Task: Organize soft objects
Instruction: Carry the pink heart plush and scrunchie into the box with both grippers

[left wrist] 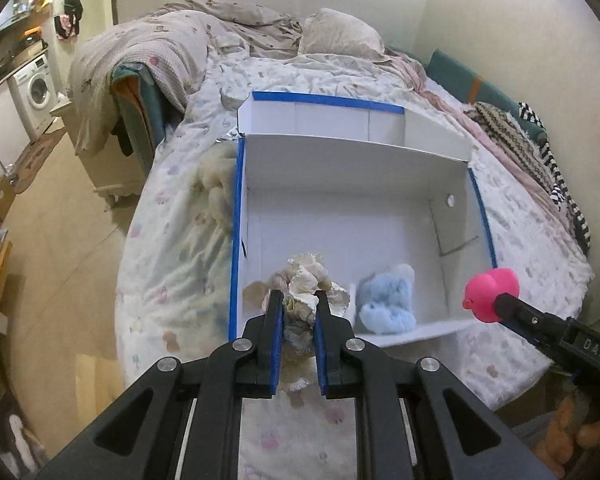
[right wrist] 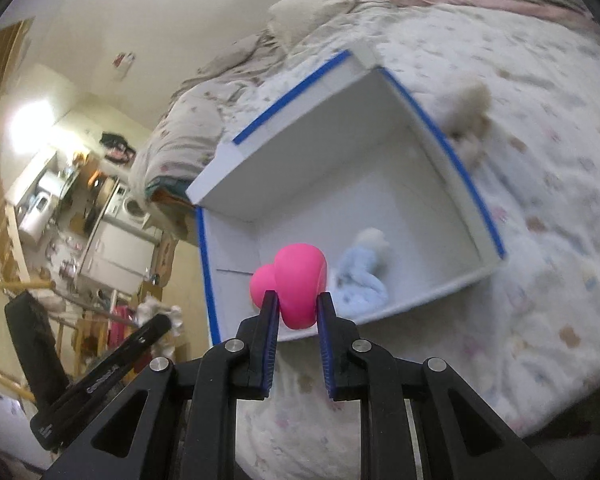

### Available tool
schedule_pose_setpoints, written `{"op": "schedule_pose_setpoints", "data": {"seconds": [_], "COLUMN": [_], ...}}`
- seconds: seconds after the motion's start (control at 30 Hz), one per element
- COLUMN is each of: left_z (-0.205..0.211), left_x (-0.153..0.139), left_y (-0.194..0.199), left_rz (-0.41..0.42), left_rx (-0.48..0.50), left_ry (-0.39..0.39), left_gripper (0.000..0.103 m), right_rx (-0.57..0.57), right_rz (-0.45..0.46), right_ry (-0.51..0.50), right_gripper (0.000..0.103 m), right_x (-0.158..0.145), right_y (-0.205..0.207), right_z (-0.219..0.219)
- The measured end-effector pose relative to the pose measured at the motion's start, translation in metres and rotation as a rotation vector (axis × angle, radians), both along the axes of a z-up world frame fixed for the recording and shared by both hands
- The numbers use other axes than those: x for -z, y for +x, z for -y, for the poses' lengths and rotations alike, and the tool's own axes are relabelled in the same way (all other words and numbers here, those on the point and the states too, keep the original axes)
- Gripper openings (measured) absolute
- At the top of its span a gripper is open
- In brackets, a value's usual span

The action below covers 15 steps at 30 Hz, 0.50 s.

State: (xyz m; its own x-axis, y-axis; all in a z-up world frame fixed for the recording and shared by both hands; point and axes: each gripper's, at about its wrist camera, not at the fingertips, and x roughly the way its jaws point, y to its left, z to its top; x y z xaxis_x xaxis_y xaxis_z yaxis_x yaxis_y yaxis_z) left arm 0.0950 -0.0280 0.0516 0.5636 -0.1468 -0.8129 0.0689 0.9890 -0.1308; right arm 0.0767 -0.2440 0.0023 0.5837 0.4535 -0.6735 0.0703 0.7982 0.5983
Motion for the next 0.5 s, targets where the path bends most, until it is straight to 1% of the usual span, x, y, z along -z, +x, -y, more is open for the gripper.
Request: {"op": "schedule_pose_setpoints", "data": {"seconds": [0.13,0.3,0.37,0.43,0.5], "left_z": [-0.005,-0.003,-0.003,-0.003,-0.001], "left_x": [0.018,0.052,0.066,0.081,0.096], "left_y": [0.026,0.049,0.055,0.059,0.064], "left_rz": [-0.029,-0.082,-0.102,-0.128,-0.162], "left_rx": [-0.007,0.009,0.011,0.004,0.010], "left_ry": [-0.017,-0.021,-0.025,-0.026,-0.038], "left_gripper": [0.013,0.013,0.013,0.013,0.013], "right_rx": [-0.084,-0.180,-0.204,-0.220,-0.229], "right_rz": [-0.011,-0.043,-0.061,-0.102,-0.131], "right_ry": [-0.069,-0.136,-0.143,-0.121,-0.126], "right_gripper": [0.020,0.021,0.021,0.021,0.021], "right_x": [0.004,0.030,0.044,0.061,0.076], "right_y": [0.029,0.059,0.066,0.073,0.080], "right_z": [-0.027,-0.060,-0.068,-0.074,-0.079]}}
